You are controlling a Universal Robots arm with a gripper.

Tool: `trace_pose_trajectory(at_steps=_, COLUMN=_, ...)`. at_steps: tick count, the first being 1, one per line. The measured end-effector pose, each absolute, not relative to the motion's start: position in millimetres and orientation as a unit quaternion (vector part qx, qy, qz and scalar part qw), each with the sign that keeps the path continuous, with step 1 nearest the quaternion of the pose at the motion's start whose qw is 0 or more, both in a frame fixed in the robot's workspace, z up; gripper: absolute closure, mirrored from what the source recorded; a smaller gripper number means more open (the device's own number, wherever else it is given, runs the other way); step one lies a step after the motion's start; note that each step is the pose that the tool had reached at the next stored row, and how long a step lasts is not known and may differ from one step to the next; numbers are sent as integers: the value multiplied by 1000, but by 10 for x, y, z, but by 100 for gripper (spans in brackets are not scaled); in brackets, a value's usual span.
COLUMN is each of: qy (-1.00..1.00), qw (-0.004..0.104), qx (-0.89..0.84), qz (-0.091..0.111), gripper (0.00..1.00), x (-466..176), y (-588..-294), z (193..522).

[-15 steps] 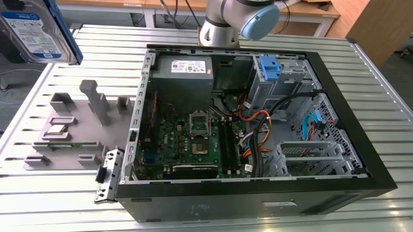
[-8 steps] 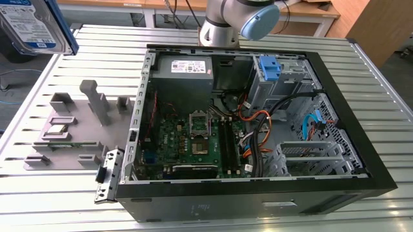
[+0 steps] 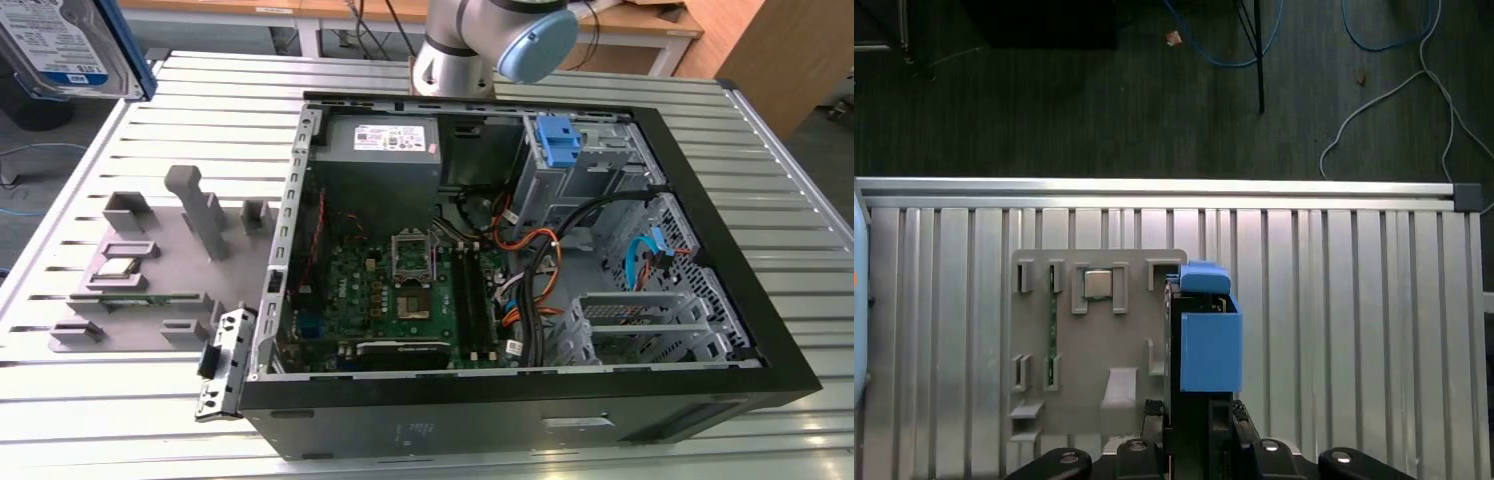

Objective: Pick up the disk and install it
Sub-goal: 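Pick up the disk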

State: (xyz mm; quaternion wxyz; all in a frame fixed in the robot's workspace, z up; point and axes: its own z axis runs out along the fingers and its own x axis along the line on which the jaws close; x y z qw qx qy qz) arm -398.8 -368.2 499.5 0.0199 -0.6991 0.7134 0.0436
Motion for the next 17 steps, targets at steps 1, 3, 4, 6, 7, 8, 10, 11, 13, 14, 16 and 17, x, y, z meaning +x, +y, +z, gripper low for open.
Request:
trace_pose_trajectory(at_steps=1, qy=713, qw=20, qx=-699, qz=44, gripper=65, x=-3986, y=-3683, z=4995)
trace_pose_trajectory(at_steps=3, qy=713, qw=20, qx=-699, qz=44, gripper=65, x=-3967, y=-3683, z=4996)
trace_pose_trajectory(at_steps=4, qy=713, qw=20, qx=-699, qz=44, gripper=65, x=-3950, y=-3683, z=4996)
trace_pose_trajectory(at_steps=6, qy=713, qw=20, qx=-699, qz=44, gripper=65, x=-3903, y=-3683, z=4996)
trace_pose_trajectory(at_steps=7, qy=713, qw=20, qx=-699, qz=44, gripper=65, x=-3876, y=-3682, z=4996)
trace_pose_trajectory(at_steps=8, qy=713, qw=20, qx=-699, qz=44, gripper=65, x=-3849, y=-3682, z=4996)
trace_pose_trajectory(at_steps=10, qy=713, qw=20, qx=-699, qz=44, gripper=65, x=-3791, y=-3683, z=4996)
trace_pose_trajectory(at_steps=11, qy=713, qw=20, qx=-699, qz=44, gripper=65, x=-3761, y=-3683, z=4996)
trace_pose_trajectory(at_steps=13, qy=713, qw=20, qx=-699, qz=44, gripper=65, x=-3696, y=-3683, z=4996)
trace_pose_trajectory(at_steps=14, qy=713, qw=20, qx=-699, qz=44, gripper=65, x=-3665, y=-3683, z=4996)
trace_pose_trajectory(at_steps=16, qy=713, qw=20, qx=-699, qz=44, gripper=65, x=-3606, y=-3683, z=4996)
trace_pose_trajectory(at_steps=17, qy=713, qw=20, qx=-699, qz=44, gripper=65, x=-3578, y=-3683, z=4996)
